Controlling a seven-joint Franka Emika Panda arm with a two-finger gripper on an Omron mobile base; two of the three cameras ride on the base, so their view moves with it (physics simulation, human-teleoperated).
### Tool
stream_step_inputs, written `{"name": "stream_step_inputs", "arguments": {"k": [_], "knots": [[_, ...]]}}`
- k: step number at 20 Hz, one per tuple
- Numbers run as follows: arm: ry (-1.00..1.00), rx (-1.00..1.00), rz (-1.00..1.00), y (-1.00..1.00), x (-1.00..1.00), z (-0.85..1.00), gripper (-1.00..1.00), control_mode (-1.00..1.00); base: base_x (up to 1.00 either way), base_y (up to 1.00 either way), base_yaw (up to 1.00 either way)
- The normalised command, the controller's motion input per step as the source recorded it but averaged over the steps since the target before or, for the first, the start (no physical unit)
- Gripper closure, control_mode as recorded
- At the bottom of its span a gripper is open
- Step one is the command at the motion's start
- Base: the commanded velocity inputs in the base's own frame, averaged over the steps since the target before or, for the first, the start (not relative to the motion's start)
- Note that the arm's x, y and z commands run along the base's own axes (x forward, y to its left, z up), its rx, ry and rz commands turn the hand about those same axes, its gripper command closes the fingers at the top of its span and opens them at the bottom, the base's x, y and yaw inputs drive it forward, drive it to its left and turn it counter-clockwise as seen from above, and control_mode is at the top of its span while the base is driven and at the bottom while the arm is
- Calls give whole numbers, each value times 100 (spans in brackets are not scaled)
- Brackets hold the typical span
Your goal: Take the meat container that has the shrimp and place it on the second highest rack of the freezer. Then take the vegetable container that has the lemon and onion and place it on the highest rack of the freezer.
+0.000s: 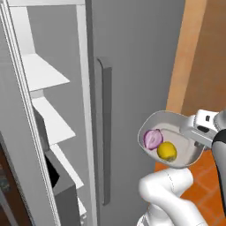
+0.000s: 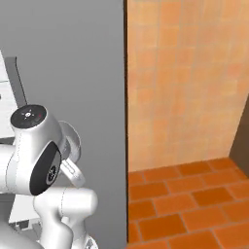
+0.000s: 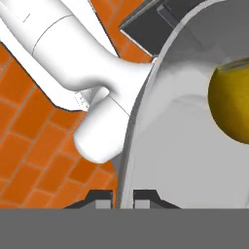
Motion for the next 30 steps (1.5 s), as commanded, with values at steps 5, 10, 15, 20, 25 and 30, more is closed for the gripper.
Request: {"name": "stream_step_inputs", "arguments": {"k": [5, 10, 15, 20, 25, 30], "knots": [[0, 0, 0, 0, 0, 0, 100, 100, 0, 42, 46], [0, 0, 0, 0, 0, 0, 100, 100, 3, 44, 27], [0, 0, 0, 0, 0, 0, 100, 100, 28, 67, 6], [0, 0, 0, 0, 0, 0, 100, 100, 55, 39, 0], [10, 13, 0, 18, 6, 0, 100, -100, 27, 20, 0], [25, 32, 3, 69, 0, 0, 100, -100, 0, 0, 0]]}}
